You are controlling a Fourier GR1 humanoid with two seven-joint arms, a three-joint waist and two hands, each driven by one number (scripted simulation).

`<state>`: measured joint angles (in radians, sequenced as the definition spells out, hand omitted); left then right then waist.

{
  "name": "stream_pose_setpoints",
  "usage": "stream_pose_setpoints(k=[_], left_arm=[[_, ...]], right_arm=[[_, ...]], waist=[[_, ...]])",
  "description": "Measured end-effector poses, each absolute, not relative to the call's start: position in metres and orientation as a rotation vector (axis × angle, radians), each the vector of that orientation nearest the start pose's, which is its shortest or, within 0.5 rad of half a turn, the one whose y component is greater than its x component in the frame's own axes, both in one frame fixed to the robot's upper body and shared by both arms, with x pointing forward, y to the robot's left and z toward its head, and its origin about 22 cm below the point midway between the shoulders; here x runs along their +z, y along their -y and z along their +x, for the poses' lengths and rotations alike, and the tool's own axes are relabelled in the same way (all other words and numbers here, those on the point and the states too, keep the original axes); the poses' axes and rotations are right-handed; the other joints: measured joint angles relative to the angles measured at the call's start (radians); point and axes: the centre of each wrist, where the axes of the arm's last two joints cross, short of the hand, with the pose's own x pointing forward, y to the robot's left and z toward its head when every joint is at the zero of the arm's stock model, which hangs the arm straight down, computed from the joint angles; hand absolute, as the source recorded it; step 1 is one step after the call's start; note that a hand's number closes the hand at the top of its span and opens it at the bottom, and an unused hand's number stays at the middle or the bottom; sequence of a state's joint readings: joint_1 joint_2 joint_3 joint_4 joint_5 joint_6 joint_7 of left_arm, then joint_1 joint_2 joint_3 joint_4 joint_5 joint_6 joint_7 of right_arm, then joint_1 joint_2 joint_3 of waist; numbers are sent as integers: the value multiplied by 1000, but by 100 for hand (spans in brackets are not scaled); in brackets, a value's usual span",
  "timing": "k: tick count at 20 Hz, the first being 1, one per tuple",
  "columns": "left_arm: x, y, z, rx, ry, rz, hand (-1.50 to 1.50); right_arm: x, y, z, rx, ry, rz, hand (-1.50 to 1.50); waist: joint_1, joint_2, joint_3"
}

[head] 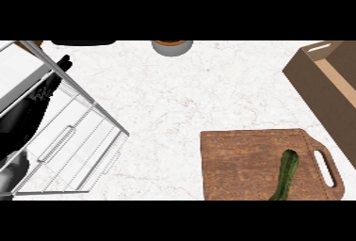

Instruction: Pick the lemon from the cutting board and place it in the cardboard box

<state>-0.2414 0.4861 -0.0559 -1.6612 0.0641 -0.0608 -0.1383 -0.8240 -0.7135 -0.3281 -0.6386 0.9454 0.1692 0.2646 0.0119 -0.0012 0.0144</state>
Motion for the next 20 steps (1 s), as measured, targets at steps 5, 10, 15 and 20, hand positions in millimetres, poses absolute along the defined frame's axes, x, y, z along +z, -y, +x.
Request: stream_pose_setpoints(k=[5,10,15,20], left_arm=[[118,-288,288,-541,1964,166,0],[117,-288,288,-541,1958,169,0],[115,-291,286,-528,1958,165,0],[115,-294,282,-523,1951,175,0]], right_arm=[[169,471,374,628,767,-1064,-150],[173,479,371,658,901,-958,-150],[186,478,375,401,1257,-892,-150],[187,493,367,-22,1486,-759,-150]], waist=[[3,-1,0],[2,-4,0],[-7,-6,2],[-17,-5,4]])
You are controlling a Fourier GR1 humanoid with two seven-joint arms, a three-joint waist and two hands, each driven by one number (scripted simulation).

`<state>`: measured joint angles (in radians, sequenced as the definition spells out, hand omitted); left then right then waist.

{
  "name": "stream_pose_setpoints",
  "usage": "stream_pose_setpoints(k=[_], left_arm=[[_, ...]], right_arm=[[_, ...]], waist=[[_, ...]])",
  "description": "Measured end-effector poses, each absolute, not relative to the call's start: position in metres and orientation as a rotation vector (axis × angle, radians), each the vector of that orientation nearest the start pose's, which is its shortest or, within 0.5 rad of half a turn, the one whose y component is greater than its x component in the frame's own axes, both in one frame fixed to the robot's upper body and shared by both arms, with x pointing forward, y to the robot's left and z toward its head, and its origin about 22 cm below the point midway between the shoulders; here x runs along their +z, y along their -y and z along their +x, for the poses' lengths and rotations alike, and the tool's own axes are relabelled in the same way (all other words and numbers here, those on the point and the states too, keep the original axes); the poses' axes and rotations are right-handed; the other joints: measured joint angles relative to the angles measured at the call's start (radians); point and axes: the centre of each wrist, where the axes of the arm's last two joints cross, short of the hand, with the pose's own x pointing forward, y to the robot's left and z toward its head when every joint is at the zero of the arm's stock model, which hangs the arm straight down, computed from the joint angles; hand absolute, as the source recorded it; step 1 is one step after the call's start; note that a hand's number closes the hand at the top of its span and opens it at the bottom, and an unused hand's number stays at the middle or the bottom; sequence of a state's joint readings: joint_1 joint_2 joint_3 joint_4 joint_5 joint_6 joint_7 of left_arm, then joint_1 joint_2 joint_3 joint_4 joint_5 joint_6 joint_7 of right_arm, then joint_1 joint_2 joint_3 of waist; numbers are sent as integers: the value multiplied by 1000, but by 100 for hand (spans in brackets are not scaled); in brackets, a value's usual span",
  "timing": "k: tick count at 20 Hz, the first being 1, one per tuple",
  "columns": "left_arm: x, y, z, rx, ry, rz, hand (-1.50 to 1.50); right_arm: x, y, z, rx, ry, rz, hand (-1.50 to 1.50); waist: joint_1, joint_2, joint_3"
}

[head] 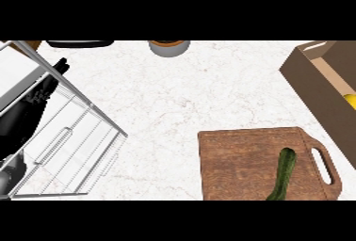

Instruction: Pick the lemon from the cutting board and place it in the cardboard box

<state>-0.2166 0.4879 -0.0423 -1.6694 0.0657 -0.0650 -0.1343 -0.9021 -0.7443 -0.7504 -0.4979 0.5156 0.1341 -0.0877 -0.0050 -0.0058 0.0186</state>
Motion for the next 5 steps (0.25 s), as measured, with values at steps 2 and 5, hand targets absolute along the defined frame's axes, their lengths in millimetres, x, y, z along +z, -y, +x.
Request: stream_pose_setpoints(k=[2,5], left_arm=[[115,-293,283,-526,1952,179,0],[116,-293,283,-527,1951,174,0]], right_arm=[[184,502,360,-156,1517,-732,-150],[175,520,345,-288,1547,-715,-150]], waist=[[2,2,0],[4,2,-1]])
